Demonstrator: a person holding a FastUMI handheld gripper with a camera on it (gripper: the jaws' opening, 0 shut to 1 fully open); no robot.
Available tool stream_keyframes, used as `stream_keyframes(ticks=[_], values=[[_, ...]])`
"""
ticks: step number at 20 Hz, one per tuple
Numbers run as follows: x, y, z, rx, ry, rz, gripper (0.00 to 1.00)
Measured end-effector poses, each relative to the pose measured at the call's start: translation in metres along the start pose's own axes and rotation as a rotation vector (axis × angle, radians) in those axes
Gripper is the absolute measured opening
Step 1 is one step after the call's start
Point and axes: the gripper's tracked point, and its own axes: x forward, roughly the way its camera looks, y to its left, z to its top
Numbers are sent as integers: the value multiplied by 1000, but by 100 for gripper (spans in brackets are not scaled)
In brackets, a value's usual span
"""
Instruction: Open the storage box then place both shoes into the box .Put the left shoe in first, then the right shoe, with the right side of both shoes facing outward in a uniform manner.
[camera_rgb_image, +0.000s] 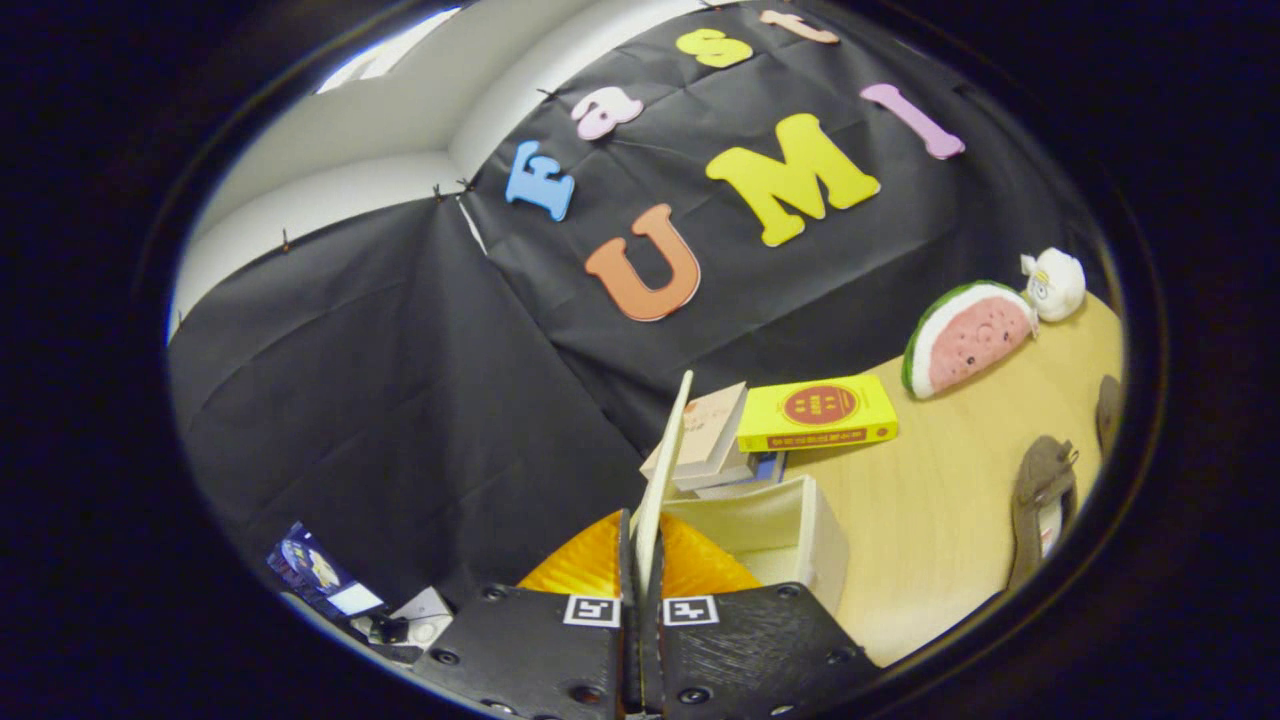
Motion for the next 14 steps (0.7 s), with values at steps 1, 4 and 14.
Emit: stream_keyframes(ticks=[1,4,14], values=[[4,15,4,-18,7,7,1],[15,57,10,-112,23,14,1],[72,154,-14,-274,90,7,13]])
